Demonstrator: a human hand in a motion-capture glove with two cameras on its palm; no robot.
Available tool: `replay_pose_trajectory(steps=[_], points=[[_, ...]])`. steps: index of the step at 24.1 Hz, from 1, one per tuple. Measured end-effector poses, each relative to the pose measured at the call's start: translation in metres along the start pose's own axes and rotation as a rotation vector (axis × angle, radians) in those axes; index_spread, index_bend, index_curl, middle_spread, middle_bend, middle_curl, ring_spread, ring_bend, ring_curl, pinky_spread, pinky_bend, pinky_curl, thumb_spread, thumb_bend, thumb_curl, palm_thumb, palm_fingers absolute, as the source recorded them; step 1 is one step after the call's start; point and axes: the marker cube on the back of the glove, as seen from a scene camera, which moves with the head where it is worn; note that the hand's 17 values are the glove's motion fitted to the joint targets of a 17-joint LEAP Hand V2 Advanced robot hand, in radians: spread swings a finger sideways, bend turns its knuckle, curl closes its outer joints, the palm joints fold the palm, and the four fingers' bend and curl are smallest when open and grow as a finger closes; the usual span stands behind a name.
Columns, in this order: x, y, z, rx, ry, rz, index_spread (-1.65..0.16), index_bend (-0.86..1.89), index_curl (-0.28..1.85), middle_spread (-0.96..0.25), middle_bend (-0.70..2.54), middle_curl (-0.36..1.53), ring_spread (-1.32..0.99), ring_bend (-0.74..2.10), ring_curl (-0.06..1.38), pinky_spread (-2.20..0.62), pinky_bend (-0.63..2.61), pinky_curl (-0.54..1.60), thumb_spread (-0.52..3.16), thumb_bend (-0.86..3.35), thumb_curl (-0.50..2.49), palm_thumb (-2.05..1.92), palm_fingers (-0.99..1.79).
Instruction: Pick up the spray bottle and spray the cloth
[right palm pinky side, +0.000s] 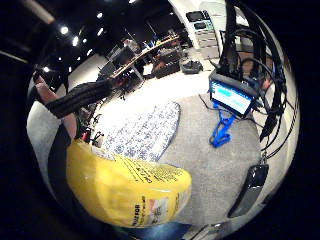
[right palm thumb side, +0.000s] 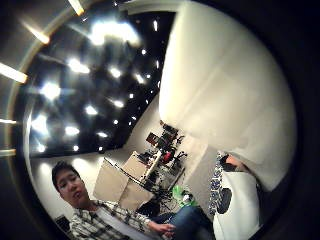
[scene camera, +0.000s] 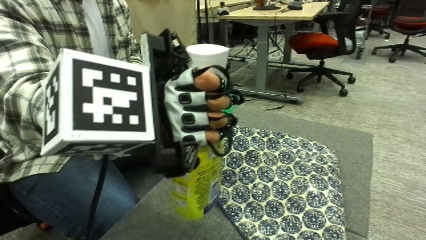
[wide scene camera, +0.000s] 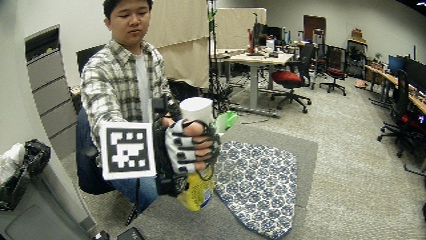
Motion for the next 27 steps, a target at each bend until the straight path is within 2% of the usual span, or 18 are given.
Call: replay_pose_trajectory(steps=[15, 27], points=[[-0.029, -0.027, 0.061, -0.224, 0.173, -0.085, -0.3, 0.15, 0.43, -0.17, 0.47, 0.52, -0.22, 0.58, 0.47, -0.17, 0.55, 0.36, 0.25, -0.03, 0.77, 1.1, 1.2], [-0.02, -0.021, 0.108, -0.496, 0.492, -0.175, -0.3, 0.15, 0.44, -0.17, 0.47, 0.52, -0.22, 0.58, 0.48, -0.17, 0.55, 0.37, 0.24, -0.03, 0.79, 1.1, 1.2]])
